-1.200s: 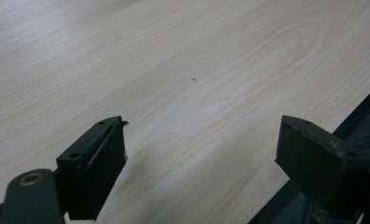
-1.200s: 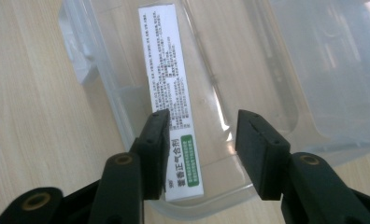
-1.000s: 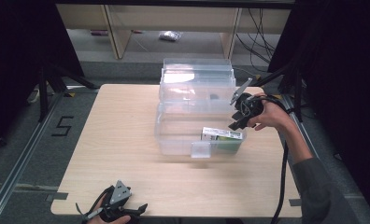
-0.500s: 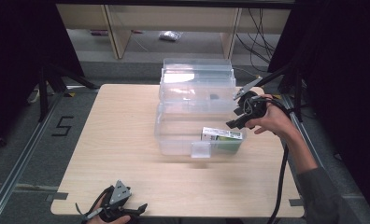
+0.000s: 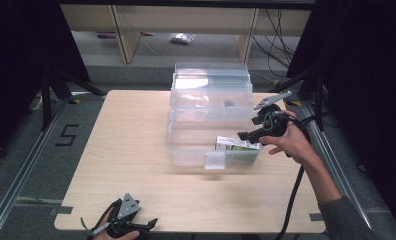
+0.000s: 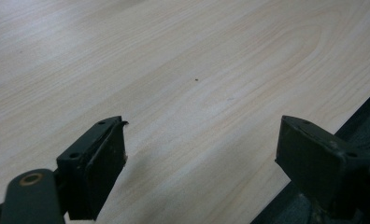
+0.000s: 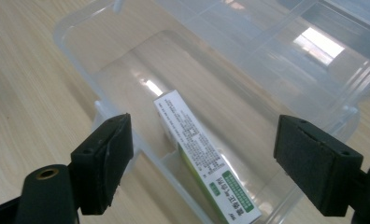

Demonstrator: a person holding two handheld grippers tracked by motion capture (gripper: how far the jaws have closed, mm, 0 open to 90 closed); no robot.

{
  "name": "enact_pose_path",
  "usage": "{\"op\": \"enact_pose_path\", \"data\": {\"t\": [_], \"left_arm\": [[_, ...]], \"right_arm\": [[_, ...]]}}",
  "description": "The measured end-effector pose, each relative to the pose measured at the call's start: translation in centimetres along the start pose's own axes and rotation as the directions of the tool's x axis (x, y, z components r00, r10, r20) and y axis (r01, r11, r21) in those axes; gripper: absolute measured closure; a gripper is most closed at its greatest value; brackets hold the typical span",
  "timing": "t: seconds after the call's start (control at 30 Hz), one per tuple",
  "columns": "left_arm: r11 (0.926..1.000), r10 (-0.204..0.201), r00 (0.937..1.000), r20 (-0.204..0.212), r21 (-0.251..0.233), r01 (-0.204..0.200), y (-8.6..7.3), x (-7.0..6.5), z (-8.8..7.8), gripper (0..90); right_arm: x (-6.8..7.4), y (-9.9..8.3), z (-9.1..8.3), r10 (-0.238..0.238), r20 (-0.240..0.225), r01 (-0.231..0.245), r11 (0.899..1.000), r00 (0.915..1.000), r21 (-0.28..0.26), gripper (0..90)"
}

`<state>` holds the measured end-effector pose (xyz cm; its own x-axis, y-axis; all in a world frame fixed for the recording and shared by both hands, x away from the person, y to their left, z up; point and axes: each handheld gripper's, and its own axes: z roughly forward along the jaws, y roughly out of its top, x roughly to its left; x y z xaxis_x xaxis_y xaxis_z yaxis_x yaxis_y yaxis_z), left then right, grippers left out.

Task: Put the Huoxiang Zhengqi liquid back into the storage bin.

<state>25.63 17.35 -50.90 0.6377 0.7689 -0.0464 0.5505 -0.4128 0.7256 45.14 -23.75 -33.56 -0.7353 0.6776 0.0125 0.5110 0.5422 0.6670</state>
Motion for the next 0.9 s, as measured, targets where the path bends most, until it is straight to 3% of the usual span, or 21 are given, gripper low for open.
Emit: {"op": "enact_pose_path", "data": {"t": [0.03,0.07,0.17,0.2,0.23,0.3,0.37,0.5,0.6,0.67,0.7,0.8,0.83,0.87,0.9], "left_arm": [[1.0,0.002,1.0,-0.006,0.002,-0.002,0.0,0.0,0.0,15.3],[0.9998,0.012,0.9999,-0.007,0.015,-0.012,0.0,0.1,0.0,15.3],[0.9998,0.013,0.9999,-0.007,0.014,-0.013,0.0,0.1,0.0,15.3],[1.0,0.001,1.0,-0.003,-0.002,-0.001,0.0,0.1,0.1,15.3],[0.9998,0.013,0.9999,-0.006,0.014,-0.013,0.0,0.1,0.0,15.3],[0.9999,0.013,0.9999,-0.004,0.01,-0.013,0.0,0.1,0.0,15.3],[1.0,0.001,1.0,-0.005,0.002,-0.001,0.0,0.0,0.0,15.3],[0.9999,0.013,0.9999,-0.004,0.011,-0.013,0.0,0.1,0.0,15.3],[1.0,0.001,1.0,-0.006,0.001,-0.001,0.0,0.1,0.0,15.3],[0.9999,0.013,0.9999,-0.006,0.009,-0.013,0.0,0.1,0.0,15.3],[1.0,0.002,1.0,-0.006,0.0,-0.002,0.0,0.0,0.0,15.3],[1.0,0.007,1.0,-0.003,0.005,-0.007,0.0,0.1,0.0,15.3],[0.9999,-0.01,0.9999,0.004,-0.01,0.01,0.0,-0.1,0.0,15.3],[0.9999,-0.01,0.9999,0.004,-0.01,0.01,0.0,-0.1,0.0,15.3],[1.0,-0.007,1.0,-0.001,-0.007,0.007,0.0,0.0,0.0,15.3]], "right_arm": [[0.0,-0.1,0.0,-0.016,0.002,0.016,1.0,0.9999,-0.005,20.7],[0.3,-0.3,0.0,0.01,0.001,-0.01,1.0,1.0,-0.004,20.2],[0.5,-0.6,0.2,-0.003,0.013,0.004,1.0,0.9999,-0.022,19.9],[0.8,-0.8,0.1,0.008,0.01,-0.008,1.0,0.9999,-0.03,19.8],[0.9,-0.8,0.0,0.025,0.0,-0.025,1.0,0.9997,-0.019,19.8],[1.0,-1.0,0.2,0.022,0.01,-0.021,0.999,0.9997,-0.043,19.5],[1.2,-1.2,0.2,0.041,0.005,-0.041,0.998,0.9992,-0.042,18.9],[1.1,-1.4,0.4,0.03,0.006,-0.03,0.999,0.9995,-0.044,18.4],[1.4,-1.6,0.4,0.055,0.006,-0.054,0.997,0.9985,-0.052,18.2],[1.5,-1.8,0.5,0.033,0.012,-0.032,0.998,0.9994,-0.059,18.0],[1.6,-1.8,0.3,0.051,0.004,-0.051,0.998,0.9987,-0.044,17.9],[1.9,-2.0,0.4,0.042,0.004,-0.042,0.997,0.9991,-0.059,17.4],[2.0,-2.1,0.4,0.042,0.01,-0.042,0.997,0.9991,-0.063,17.2],[2.2,-2.2,0.5,0.065,0.006,-0.065,0.995,0.9978,-0.072,17.2],[2.2,-2.2,0.3,0.057,0.007,-0.057,0.997,0.9983,-0.056,17.1]]}}
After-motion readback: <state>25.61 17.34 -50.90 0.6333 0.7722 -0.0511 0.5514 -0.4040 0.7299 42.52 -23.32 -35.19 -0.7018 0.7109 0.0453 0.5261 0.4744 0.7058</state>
